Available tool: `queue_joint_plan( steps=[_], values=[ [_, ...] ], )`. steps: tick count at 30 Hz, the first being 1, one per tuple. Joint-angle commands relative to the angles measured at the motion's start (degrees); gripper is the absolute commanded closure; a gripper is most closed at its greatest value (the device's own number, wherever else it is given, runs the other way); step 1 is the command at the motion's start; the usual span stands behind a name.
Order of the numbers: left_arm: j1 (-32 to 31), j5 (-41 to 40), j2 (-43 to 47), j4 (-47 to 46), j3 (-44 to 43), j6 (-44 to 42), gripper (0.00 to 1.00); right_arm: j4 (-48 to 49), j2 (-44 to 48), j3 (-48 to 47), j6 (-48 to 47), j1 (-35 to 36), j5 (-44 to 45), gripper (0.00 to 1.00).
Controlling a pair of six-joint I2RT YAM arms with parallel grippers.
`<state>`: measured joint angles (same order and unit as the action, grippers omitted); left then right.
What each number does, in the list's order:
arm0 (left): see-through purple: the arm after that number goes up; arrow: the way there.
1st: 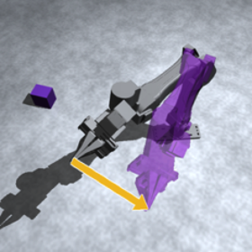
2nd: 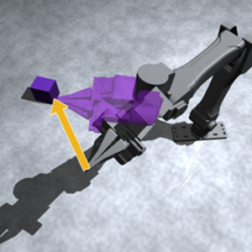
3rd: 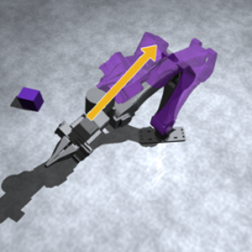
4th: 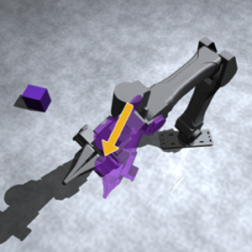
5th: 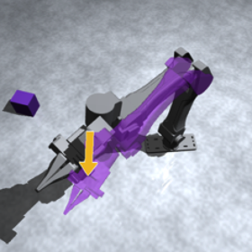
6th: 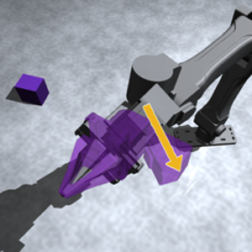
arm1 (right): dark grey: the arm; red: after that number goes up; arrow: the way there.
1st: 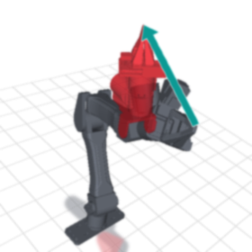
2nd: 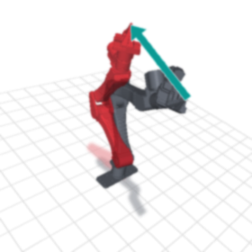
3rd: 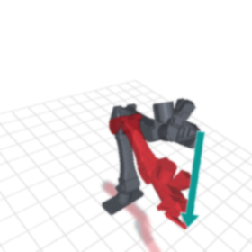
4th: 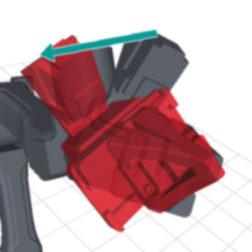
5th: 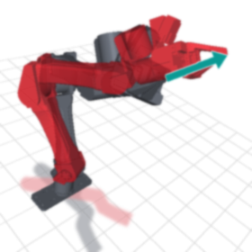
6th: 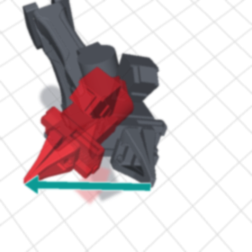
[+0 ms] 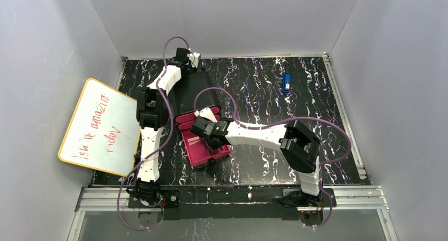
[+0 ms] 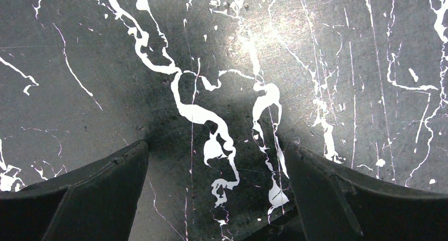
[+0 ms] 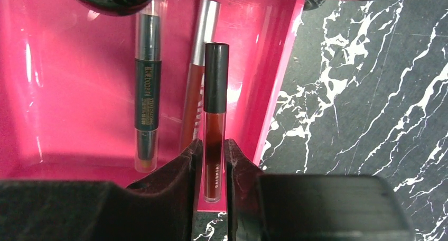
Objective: Organize the makeup
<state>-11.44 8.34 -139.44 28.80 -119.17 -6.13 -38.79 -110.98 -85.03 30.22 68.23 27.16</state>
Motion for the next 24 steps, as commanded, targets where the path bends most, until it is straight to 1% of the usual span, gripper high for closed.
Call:
queue_joint_plan(
  steps=[1,6,10,16,20,24],
  values=[
    [-1.0,1.8,-1.5,4.4,-0.7,0.1,0.02,1.0,-0.5,1.0,1.0,-1.6,2.9,0.7],
    [-1.0,1.7,-1.7,4.4,-0.8,0.1,0.02,0.8,-0.2,1.4,0.8,-1.6,3.8,0.61],
    [-1.0,1.7,-1.7,4.5,-0.7,0.0,0.02,0.6,2.0,1.2,0.6,-1.1,5.8,0.6],
    [-1.2,1.4,-1.7,4.3,-0.3,-0.1,0.02,-2.3,8.2,-0.7,0.9,4.6,11.1,0.6],
    [-1.2,1.3,-1.8,4.4,-0.4,-0.2,0.02,-5.1,10.0,-0.6,5.9,10.1,10.9,0.59],
    [-1.2,1.2,-1.9,4.4,-0.4,-0.2,0.02,-3.9,9.4,3.3,13.7,14.0,7.5,0.58]
  ],
)
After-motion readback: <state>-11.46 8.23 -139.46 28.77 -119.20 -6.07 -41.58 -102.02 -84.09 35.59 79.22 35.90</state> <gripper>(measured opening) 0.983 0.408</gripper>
